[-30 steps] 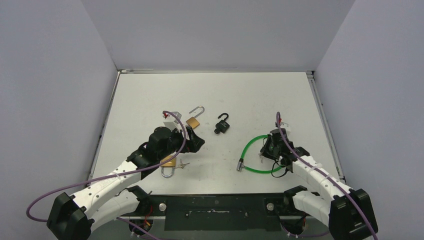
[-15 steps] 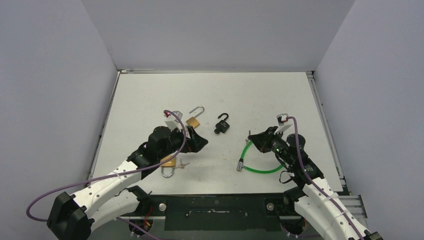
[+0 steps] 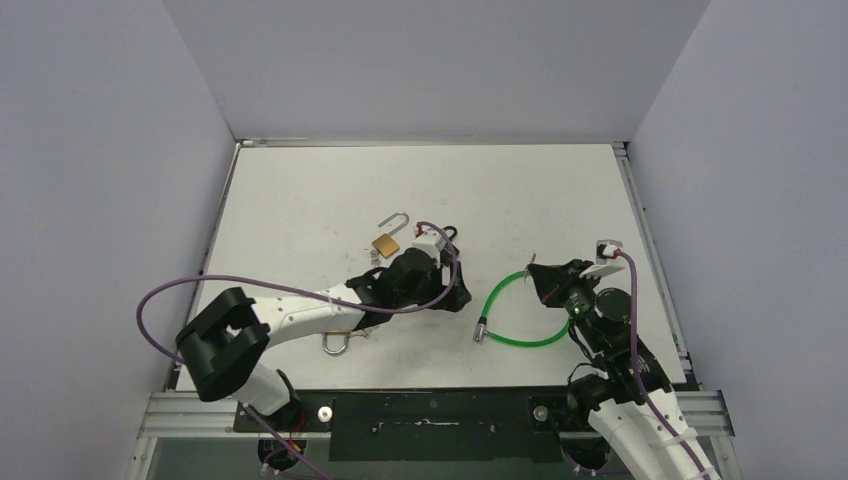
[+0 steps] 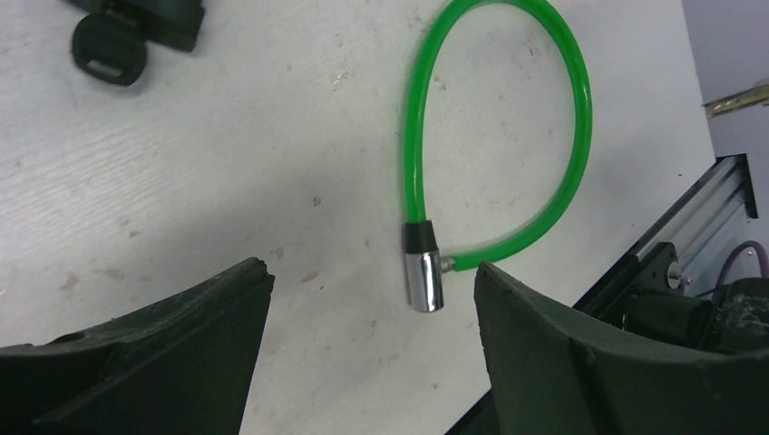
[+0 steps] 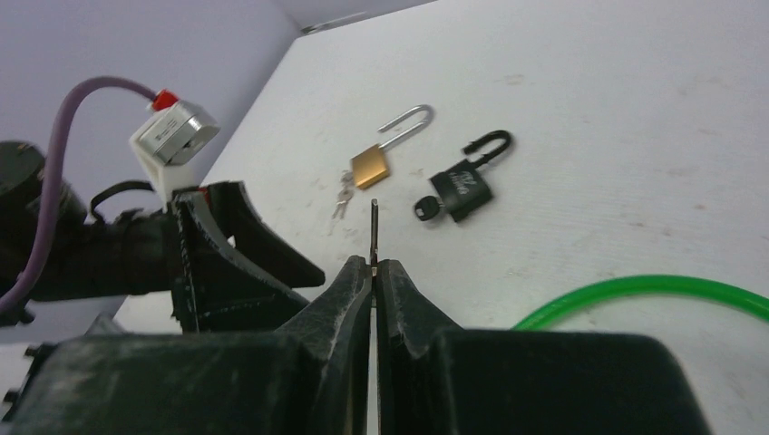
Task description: Unlock with the key
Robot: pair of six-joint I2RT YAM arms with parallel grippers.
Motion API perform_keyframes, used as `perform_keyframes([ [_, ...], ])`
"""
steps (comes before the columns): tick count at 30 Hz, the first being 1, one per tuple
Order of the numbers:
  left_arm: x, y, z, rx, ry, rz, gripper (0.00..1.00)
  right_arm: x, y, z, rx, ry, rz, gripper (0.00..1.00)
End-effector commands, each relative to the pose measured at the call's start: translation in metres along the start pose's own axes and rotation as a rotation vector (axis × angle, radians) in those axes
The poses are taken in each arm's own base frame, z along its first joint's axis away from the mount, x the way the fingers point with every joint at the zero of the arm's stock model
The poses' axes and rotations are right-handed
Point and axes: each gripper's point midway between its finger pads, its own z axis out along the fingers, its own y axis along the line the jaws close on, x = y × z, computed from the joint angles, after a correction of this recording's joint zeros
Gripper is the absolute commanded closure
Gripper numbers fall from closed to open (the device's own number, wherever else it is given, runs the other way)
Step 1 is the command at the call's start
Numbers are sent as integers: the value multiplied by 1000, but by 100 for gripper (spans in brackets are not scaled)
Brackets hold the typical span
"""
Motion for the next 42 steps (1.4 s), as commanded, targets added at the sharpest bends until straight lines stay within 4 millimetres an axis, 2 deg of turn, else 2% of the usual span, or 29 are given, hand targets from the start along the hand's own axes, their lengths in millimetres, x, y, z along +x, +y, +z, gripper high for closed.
perform_keyframes([
  [1,-22,-33,34,-15,-80,80,24,-27,-59,-27,405,-104,55,100],
  [5,0,-38,69,-49,8,141,36,-23,-76,-40,527,-83,80,100],
  [9,24,-44,91,-64,106,185,45,-14,-81,-43,550,-65,105,100],
  [11,38,-39,98,-100,151,202,49,-12,-81,-42,544,-64,128,100],
  [18,53,-21,115,-242,206,252,62,-1,-85,-40,557,-41,162,100],
  [24,74,12,117,-444,301,340,67,-15,-86,-49,600,-96,185,100],
  [27,83,23,115,-492,319,349,82,-20,-86,-50,607,-116,189,100],
  [29,84,27,114,-505,320,346,100,-22,-85,-51,604,-119,190,100],
  [32,75,15,112,-462,293,324,100,-22,-79,-48,570,-103,184,100],
  [35,48,-10,101,-366,210,262,100,-23,-62,-42,475,-75,156,100],
  [39,-7,-21,65,-298,45,116,100,-27,-35,-33,309,-73,128,100],
  [42,-42,-16,34,-272,-69,19,100,-32,-10,-28,164,-75,99,100],
])
